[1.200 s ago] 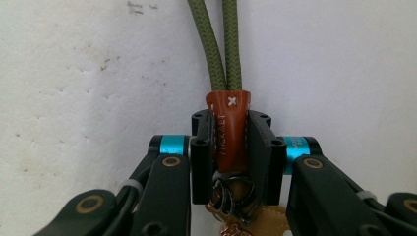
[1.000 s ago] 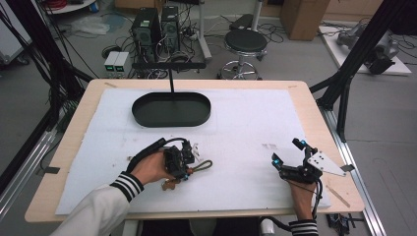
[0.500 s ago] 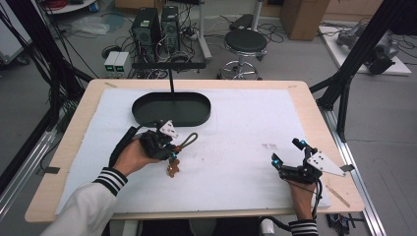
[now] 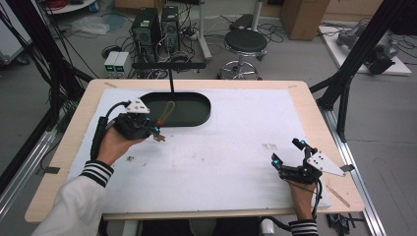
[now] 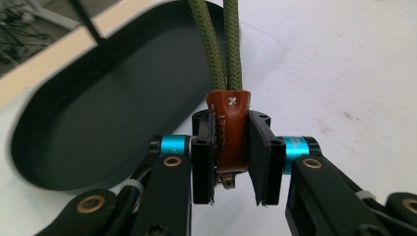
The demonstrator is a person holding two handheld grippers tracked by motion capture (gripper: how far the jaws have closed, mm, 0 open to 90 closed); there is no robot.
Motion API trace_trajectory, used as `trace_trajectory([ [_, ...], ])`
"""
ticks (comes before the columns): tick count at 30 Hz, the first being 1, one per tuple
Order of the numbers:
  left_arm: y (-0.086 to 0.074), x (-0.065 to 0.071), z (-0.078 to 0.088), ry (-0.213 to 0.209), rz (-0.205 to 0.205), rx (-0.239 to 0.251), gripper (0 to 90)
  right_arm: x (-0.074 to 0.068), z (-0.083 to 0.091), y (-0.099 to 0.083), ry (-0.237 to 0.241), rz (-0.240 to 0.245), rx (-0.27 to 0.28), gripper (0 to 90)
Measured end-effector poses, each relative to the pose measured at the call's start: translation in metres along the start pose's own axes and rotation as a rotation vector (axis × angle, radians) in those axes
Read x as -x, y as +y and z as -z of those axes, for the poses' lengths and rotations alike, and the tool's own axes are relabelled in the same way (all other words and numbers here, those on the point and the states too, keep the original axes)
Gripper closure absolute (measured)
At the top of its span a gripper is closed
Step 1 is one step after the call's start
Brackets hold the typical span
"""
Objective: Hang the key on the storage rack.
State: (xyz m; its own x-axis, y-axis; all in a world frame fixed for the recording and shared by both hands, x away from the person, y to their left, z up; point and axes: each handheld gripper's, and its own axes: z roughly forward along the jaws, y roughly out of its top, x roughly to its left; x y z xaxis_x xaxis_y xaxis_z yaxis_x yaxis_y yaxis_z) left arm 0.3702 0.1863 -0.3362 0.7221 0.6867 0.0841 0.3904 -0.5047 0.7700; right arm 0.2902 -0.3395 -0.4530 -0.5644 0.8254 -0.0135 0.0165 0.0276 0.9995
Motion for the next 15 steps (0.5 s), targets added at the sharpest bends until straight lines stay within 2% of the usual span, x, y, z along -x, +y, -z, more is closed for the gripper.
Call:
trace_trajectory([
  [5, 0.002, -0.020, 0.013, 0.053, 0.056, 0.049, 73.4, 0.000, 0.000, 0.000, 0.000, 0.002, 0.000, 2.5],
  [15, 0.009, -0.041, 0.023, 0.104, 0.090, 0.102, 73.4, 0.000, 0.000, 0.000, -0.001, 0.002, -0.002, 2.5],
])
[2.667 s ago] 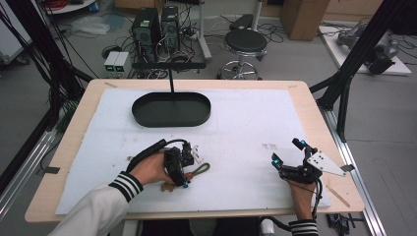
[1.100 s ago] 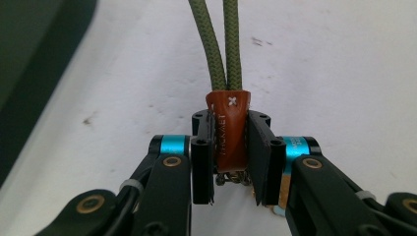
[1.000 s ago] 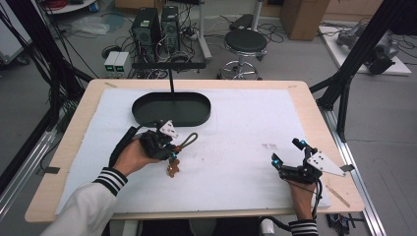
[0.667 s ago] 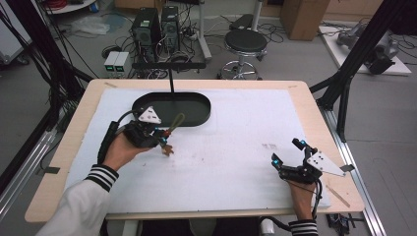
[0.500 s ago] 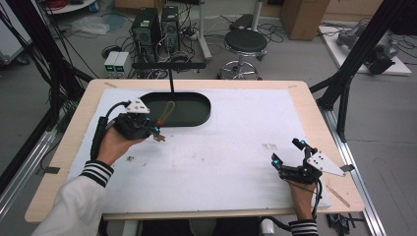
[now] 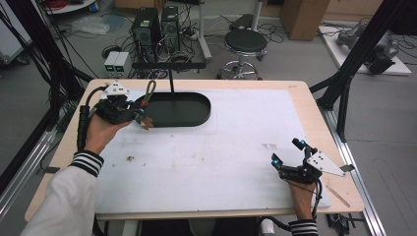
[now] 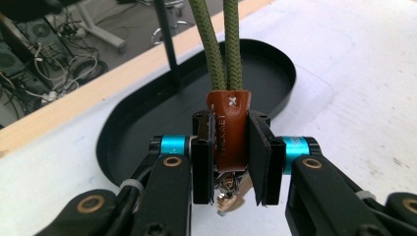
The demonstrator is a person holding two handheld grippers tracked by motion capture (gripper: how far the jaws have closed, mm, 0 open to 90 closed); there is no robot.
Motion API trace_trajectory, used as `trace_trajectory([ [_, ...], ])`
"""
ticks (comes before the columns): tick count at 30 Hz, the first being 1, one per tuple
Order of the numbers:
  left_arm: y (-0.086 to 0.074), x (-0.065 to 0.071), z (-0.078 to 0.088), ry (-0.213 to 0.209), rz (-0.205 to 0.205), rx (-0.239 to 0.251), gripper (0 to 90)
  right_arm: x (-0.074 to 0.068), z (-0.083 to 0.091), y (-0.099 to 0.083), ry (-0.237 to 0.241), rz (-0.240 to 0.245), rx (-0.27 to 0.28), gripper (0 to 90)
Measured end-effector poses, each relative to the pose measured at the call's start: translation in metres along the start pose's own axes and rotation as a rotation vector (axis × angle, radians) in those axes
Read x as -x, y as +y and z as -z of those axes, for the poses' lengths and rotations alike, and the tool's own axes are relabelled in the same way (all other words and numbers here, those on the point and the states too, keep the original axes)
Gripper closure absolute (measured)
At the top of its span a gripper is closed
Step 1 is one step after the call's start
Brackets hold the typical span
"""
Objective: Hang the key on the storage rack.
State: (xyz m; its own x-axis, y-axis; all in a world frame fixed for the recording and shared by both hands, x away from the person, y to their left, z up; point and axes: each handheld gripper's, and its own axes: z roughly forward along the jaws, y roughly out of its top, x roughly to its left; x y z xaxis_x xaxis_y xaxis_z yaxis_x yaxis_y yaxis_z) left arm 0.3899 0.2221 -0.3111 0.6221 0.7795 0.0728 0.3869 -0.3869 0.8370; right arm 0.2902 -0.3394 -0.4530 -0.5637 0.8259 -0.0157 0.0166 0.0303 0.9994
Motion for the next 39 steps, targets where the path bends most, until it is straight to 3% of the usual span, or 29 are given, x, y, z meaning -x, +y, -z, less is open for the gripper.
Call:
trace_trajectory([
  [24, 0.024, -0.048, -0.005, 0.116, 0.066, 0.052, 73.4, 0.001, 0.000, 0.000, 0.001, -0.004, 0.005, 2.5],
  [39, 0.015, -0.060, -0.026, 0.144, 0.110, 0.058, 73.4, 0.000, 0.000, 0.000, -0.001, -0.012, 0.003, 2.5],
])
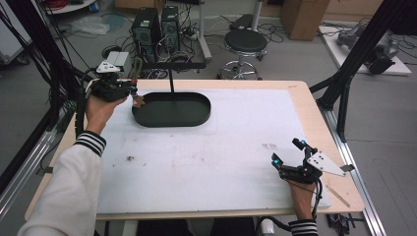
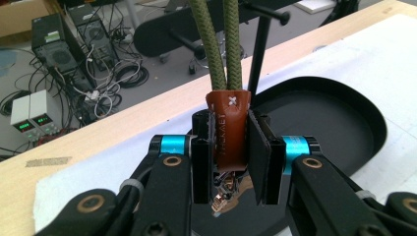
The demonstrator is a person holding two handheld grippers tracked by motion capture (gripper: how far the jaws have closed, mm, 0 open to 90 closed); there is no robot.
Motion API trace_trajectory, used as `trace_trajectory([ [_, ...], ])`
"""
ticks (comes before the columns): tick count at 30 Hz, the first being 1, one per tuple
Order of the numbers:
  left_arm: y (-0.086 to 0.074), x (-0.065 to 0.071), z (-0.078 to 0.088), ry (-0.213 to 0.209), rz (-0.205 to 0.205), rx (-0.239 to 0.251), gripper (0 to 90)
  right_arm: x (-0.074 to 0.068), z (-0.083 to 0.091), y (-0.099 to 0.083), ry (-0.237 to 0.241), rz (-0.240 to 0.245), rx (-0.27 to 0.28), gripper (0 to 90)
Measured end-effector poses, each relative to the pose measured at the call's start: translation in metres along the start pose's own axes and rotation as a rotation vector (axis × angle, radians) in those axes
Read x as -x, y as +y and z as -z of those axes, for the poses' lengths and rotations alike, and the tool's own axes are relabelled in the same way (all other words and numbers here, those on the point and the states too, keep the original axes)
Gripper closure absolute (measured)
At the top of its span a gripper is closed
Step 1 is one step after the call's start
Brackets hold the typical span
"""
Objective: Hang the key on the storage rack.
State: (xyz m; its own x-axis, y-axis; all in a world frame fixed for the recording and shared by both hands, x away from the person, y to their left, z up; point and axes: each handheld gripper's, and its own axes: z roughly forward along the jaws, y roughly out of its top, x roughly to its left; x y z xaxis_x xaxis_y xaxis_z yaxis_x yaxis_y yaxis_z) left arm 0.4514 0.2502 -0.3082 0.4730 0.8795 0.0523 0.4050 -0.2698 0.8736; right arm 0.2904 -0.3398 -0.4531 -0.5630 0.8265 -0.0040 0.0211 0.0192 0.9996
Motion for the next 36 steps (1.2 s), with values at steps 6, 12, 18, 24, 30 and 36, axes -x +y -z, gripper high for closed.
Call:
trace_trajectory([
  [6, -0.006, -0.003, -0.007, 0.013, 0.024, -0.008, 73.4, 0.000, 0.000, 0.000, -0.001, 0.003, 0.001, 2.5],
  [12, -0.008, -0.004, -0.011, 0.021, 0.031, -0.015, 73.4, 0.000, 0.000, 0.000, 0.000, 0.000, 0.000, 2.5],
  [18, -0.008, -0.003, -0.014, 0.026, 0.026, -0.024, 73.3, 0.000, 0.000, 0.000, 0.000, 0.000, -0.001, 2.5],
  [24, -0.009, -0.002, -0.017, 0.053, 0.020, -0.033, 73.4, 0.000, 0.000, 0.000, 0.000, -0.001, 0.000, 2.5],
  [30, -0.010, -0.004, -0.022, 0.065, 0.042, -0.035, 73.4, 0.000, 0.000, 0.000, 0.000, 0.000, 0.000, 2.5],
  [36, -0.012, -0.006, -0.025, 0.073, 0.053, -0.037, 73.4, 0.000, 0.000, 0.000, 0.001, 0.000, 0.000, 2.5],
])
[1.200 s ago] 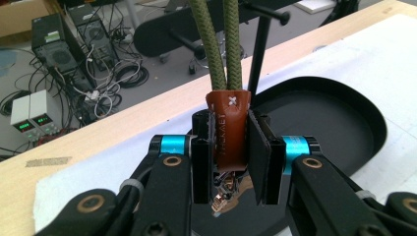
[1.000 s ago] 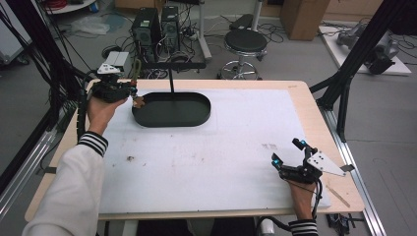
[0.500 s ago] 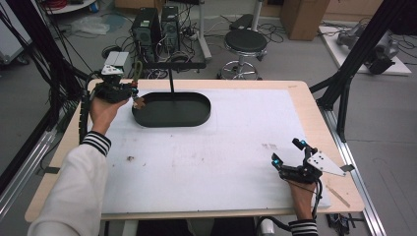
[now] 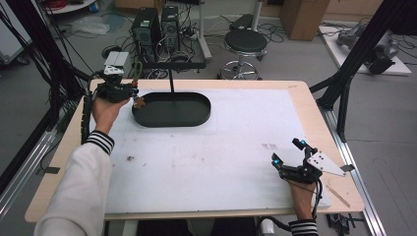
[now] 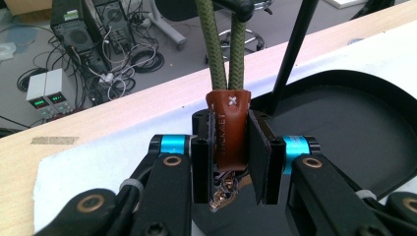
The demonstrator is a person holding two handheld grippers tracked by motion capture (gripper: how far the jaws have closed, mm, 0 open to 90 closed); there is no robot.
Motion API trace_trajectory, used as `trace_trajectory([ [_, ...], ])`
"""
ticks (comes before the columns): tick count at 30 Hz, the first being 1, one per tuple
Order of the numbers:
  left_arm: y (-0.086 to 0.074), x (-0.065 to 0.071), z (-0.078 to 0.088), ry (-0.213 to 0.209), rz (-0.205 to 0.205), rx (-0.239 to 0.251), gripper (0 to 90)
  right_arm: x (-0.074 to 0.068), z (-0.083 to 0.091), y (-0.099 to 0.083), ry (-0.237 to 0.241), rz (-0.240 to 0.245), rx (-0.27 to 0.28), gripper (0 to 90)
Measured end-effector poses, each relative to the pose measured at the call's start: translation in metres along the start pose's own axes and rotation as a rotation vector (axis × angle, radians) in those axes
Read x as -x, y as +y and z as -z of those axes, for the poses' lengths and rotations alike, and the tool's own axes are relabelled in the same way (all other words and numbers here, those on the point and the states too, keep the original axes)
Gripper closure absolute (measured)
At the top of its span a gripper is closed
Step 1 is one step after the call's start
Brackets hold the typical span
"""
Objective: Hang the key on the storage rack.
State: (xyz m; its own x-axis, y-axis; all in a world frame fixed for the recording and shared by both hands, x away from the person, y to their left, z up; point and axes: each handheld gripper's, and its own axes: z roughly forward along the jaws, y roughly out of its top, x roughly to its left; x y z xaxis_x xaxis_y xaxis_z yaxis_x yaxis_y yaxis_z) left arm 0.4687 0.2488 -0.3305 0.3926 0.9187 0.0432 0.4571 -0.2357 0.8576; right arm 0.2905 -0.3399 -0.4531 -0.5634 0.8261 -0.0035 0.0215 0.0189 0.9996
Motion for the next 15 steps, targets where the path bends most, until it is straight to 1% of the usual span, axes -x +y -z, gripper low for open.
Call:
trace_trajectory([
  [2, 0.000, 0.000, -0.001, 0.004, 0.002, -0.001, 73.4, 0.000, 0.000, 0.000, 0.000, 0.000, 0.000, 2.5],
  [5, 0.000, 0.001, -0.001, 0.007, -0.005, 0.003, 73.4, 0.000, 0.000, 0.000, -0.001, 0.001, 0.000, 2.5],
  [7, 0.000, 0.001, -0.003, 0.008, 0.000, 0.005, 73.4, 0.000, 0.000, 0.000, -0.001, 0.002, 0.001, 2.6],
  [12, -0.003, 0.000, -0.009, 0.017, 0.006, -0.018, 73.4, 0.001, 0.000, 0.000, 0.001, 0.002, 0.000, 2.5],
  [14, -0.004, 0.000, -0.011, 0.018, 0.004, -0.020, 73.4, 0.001, 0.000, 0.000, 0.002, 0.000, 0.000, 2.5],
  [15, -0.004, 0.001, -0.012, 0.019, 0.005, -0.020, 73.4, 0.001, 0.000, 0.000, 0.000, 0.007, 0.003, 2.5],
])
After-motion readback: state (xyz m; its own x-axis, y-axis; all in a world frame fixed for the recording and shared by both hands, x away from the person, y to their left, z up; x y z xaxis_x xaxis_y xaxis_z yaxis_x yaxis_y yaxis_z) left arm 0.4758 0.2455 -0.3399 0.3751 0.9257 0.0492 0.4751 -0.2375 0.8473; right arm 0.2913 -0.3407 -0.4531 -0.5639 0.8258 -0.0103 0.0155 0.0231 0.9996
